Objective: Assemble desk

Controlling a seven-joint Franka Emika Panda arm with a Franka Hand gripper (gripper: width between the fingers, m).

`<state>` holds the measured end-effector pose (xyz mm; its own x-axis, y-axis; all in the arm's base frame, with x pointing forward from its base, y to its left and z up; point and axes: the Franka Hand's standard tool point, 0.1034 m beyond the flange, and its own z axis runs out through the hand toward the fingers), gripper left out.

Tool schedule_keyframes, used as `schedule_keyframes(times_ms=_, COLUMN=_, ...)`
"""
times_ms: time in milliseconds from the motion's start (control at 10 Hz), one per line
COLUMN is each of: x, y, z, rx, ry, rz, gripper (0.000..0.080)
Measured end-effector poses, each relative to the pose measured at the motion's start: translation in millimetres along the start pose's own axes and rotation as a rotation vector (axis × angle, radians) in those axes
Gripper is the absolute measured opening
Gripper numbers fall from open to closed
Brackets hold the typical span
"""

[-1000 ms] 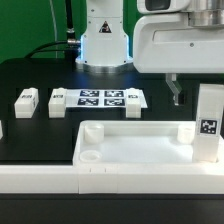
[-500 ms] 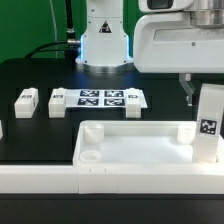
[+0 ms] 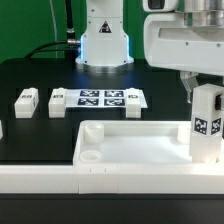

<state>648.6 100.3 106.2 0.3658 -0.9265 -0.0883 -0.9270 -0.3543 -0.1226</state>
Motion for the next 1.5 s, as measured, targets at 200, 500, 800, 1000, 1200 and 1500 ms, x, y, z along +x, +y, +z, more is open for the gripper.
schedule_keyframes(times_ms=200, x=-0.2, y=-0.5, z=0.2, rx=0.011, ry=-0.015, rz=0.29, gripper=0.0291)
schedule_keyframes(times_ms=500, x=-0.6, y=-0.2, z=0.6, rx=0.01, ry=-0.015, rz=0.283, gripper=0.0292)
schedule_keyframes(times_ms=800, x=1.0, y=-1.0, z=0.7, rx=0.014, ry=-0.003, rz=-0.21, gripper=0.0616)
schedule_keyframes(times_ms=1000, x=-1.5, y=-1.2, z=1.4, rx=0.014, ry=-0.005, rz=-0.425, gripper=0.0648)
schedule_keyframes(times_ms=1200, x=-0.3, y=-0.9, z=1.3, rx=0.013, ry=-0.002, rz=-0.574, gripper=0.0649)
schedule_keyframes(times_ms=1500, x=-1.4, y=-8.3, z=0.8, rx=-0.032, ry=0.035, rz=-1.159, gripper=0.0649)
